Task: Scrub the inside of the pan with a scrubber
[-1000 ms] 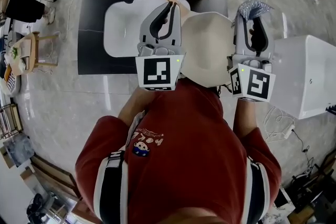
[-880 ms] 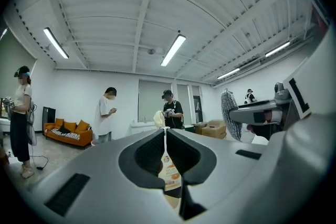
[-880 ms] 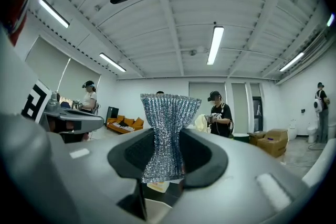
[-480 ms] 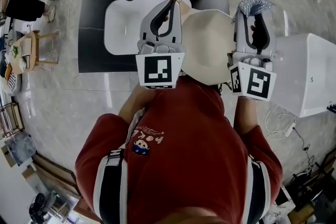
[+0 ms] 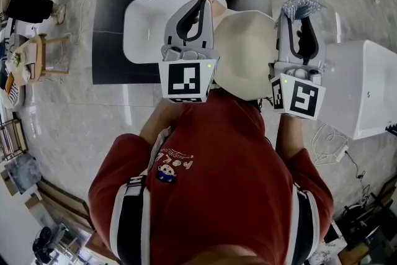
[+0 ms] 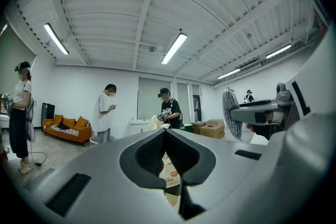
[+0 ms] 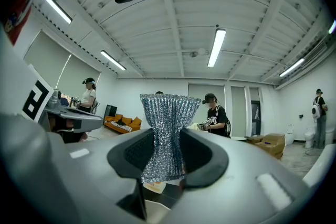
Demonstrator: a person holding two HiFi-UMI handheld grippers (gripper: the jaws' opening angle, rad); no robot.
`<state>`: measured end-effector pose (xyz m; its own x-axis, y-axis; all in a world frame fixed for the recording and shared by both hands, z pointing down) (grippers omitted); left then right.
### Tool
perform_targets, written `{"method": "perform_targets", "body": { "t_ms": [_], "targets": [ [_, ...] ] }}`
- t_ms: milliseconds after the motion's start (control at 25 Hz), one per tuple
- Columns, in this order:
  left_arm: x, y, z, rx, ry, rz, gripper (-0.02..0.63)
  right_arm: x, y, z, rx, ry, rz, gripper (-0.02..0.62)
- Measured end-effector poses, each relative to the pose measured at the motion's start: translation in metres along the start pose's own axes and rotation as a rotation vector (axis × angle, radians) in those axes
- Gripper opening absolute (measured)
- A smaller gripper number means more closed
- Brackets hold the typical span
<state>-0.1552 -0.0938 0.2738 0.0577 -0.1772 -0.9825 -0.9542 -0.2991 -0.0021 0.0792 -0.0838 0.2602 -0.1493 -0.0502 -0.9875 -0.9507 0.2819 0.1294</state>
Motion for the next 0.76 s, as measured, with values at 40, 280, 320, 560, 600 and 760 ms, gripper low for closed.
{"method": "perform_targets", "body": {
  "t_ms": [40,280,320,560,600,760],
  "targets": [
    [-0.0009,0.0009,-0.0003,0.0,-0.002,0.004,0.006,-0.0005,0.0004,0.0002,-0.001,0.001,0.0,0.164],
    [0.0013,0.0023,0.0026,0.004,-0.013,-0.001,0.006,-0.0011,-0.0004,0.0005,0.002,0.013,0.001,0.164],
    [0.002,0.0018,0.0032,0.003,-0.014,-0.001,0.006,-0.0009,-0.0008,0.0007,0.005,0.015,0.004,0.164],
    [0.0012,0.0013,0.0038,0.004,-0.015,-0.008,0.006,-0.0026,0.0004,0.0006,0.01,0.025,0.016,0.164],
    [0.001,0.0015,0.004,0.006,-0.017,-0.012,0.006,-0.0029,0.0004,0.0009,0.009,0.025,0.016,0.164],
    [0.001,0.0007,0.0057,0.011,-0.021,-0.021,0.006,-0.0032,-0.0012,0.004,0.001,0.02,0.015,0.166]
  ]
}}
Point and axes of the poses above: the fingertips, and each gripper's own axes: z backward along the fingers, y to its left, x out of its top, the point moved 10 cm from there along z, backward along the fingers, and after that the axes turned 10 degrees about y, right-handed, at the moved point
